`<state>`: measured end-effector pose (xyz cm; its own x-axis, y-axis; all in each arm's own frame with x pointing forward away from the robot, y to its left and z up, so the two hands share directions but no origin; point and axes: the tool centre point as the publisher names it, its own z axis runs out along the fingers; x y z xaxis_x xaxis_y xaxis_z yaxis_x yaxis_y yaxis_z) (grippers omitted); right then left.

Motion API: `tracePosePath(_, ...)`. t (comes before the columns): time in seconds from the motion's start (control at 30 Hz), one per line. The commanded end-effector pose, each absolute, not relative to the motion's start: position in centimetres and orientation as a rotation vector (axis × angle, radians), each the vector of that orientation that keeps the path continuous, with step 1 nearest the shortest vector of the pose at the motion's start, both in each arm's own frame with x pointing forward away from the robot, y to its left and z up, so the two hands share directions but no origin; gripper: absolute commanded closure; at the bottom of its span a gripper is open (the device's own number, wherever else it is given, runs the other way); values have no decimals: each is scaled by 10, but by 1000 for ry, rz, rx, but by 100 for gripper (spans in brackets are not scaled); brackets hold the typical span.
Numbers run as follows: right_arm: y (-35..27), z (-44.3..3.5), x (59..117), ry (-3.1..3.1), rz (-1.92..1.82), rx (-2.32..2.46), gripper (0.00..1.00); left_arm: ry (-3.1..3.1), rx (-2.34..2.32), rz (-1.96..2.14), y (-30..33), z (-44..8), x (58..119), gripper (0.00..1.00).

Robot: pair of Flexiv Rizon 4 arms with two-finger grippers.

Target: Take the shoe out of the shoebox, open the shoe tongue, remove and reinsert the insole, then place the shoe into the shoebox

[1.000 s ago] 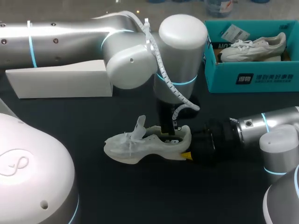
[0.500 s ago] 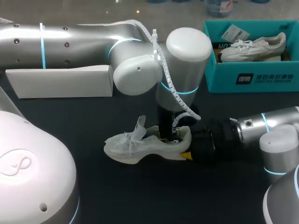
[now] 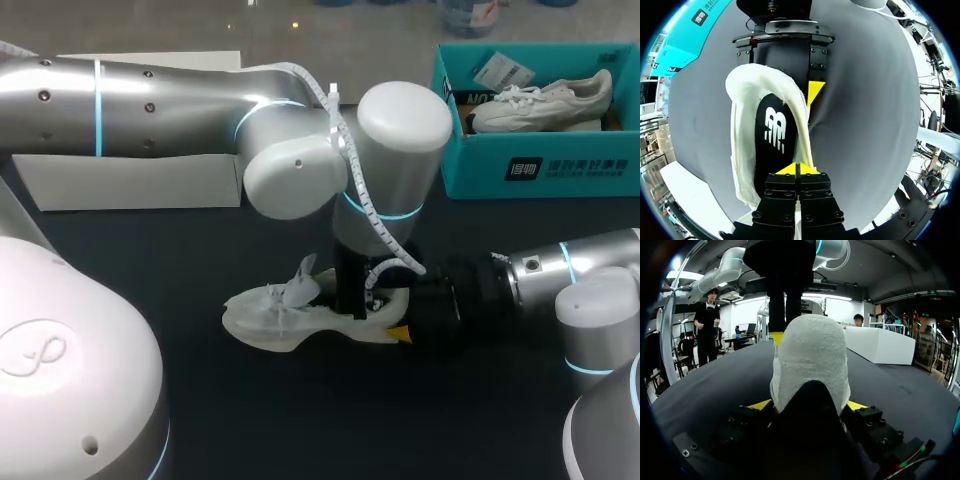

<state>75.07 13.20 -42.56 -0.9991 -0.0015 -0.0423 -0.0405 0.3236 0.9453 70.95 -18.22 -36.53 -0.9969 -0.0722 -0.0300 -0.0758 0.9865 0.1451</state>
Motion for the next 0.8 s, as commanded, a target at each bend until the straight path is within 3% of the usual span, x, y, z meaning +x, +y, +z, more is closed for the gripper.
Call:
tracePosePath(0.03, 135, -430, 748, 2531, 1803, -37, 100, 3118, -107, 232, -179, -371, 707, 100)
tracePosePath(0.23, 135, -430, 748, 2531, 1803, -37, 100, 3126, -99, 251, -179, -375, 706, 92)
tracePosePath(0.33, 135, -430, 748, 2531, 1803, -37, 100, 3128, -95, 255, -181, -375, 706, 78)
tracePosePath(0.47, 135, -430, 748, 2531, 1803, -37, 100, 3125, -88, 255, -184, -373, 706, 75)
tracePosePath(0.53, 135, -430, 748, 2531, 1803, -37, 100, 3124, -90, 259, -185, -373, 707, 66)
tracePosePath(0.8, 135, -430, 748, 2531, 1803, -37, 100, 3116, -90, 267, -188, -373, 717, 58)
